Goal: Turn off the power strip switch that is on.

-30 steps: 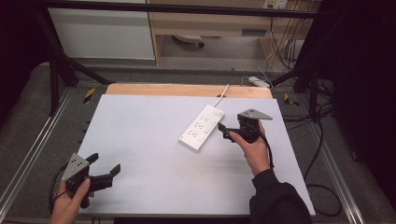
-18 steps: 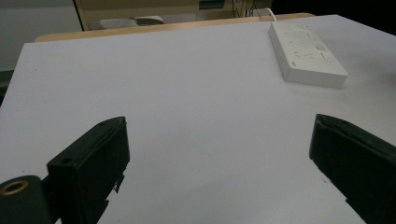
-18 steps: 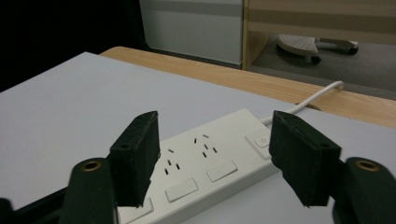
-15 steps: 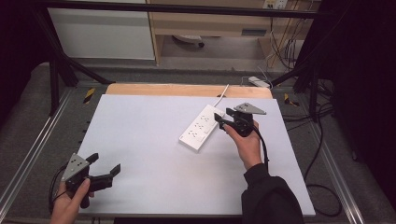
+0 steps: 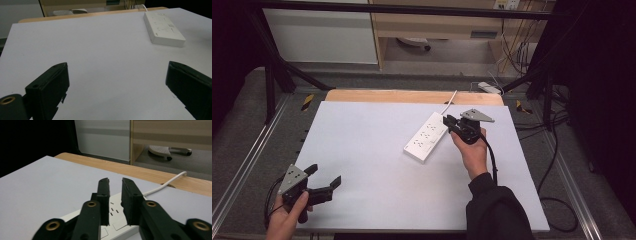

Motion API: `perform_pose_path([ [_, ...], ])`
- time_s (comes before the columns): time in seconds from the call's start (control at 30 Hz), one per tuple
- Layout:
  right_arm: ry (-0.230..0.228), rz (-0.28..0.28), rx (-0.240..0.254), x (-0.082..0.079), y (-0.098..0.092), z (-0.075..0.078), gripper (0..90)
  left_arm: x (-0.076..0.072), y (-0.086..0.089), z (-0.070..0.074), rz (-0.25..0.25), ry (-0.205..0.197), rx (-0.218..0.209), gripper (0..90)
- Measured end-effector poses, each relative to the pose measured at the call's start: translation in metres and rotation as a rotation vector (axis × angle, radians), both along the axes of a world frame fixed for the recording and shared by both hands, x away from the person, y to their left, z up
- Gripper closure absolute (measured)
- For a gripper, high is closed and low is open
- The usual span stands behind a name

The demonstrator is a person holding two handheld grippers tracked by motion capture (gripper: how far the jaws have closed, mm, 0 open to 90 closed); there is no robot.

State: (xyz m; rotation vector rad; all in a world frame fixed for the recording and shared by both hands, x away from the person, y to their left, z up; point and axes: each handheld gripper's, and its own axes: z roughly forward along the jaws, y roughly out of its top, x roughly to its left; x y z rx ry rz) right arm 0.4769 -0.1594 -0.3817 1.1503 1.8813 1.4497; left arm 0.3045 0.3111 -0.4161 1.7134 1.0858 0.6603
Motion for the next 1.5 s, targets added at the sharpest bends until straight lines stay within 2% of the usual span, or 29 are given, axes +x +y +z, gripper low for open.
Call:
perform_pose_path([
  [0.23,-0.001,0.021,-0.014,0.002,0.004,-0.004,89.9,0.000,0.000,0.000,-0.001,-0.001,0.002,5.0],
  [0.47,0.004,0.036,-0.023,0.004,0.010,-0.006,90.0,0.000,0.000,0.000,-0.001,-0.005,0.012,5.0],
  [0.8,0.011,0.056,-0.047,0.007,0.021,-0.010,90.0,-0.001,-0.001,0.000,-0.006,-0.001,0.003,5.0],
  [1.5,0.064,0.090,-0.095,0.010,0.036,-0.026,90.0,-0.001,-0.002,0.000,-0.009,-0.009,0.022,5.0],
])
